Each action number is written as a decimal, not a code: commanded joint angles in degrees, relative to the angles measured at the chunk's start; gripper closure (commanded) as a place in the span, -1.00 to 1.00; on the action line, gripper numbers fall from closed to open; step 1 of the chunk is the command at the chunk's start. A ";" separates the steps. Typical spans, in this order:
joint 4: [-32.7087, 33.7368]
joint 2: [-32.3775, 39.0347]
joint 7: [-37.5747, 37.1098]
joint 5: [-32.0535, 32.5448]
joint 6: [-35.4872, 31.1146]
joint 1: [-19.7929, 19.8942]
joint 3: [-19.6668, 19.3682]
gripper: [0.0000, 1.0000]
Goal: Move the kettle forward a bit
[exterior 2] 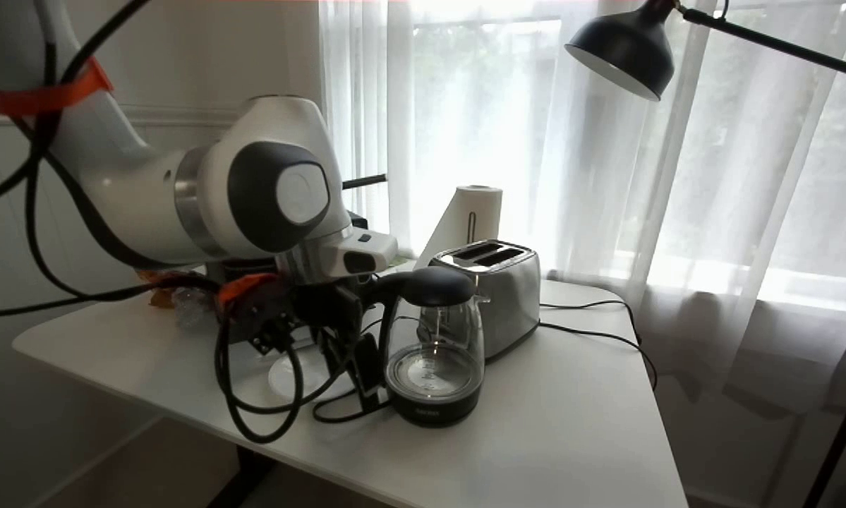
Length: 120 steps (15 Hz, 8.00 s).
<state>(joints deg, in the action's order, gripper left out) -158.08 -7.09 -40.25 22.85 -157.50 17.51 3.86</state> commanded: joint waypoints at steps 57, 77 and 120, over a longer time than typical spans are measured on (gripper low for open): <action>21.29 26.24 -96.62 84.44 -5.46 0.20 -4.04 -1.00; 32.43 31.95 -100.64 106.17 -12.36 10.70 -5.31 -1.00; 24.53 28.77 -59.05 78.52 -10.44 22.62 -0.10 -1.00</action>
<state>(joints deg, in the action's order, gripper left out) -126.70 26.39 -106.60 110.24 -170.74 43.02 5.81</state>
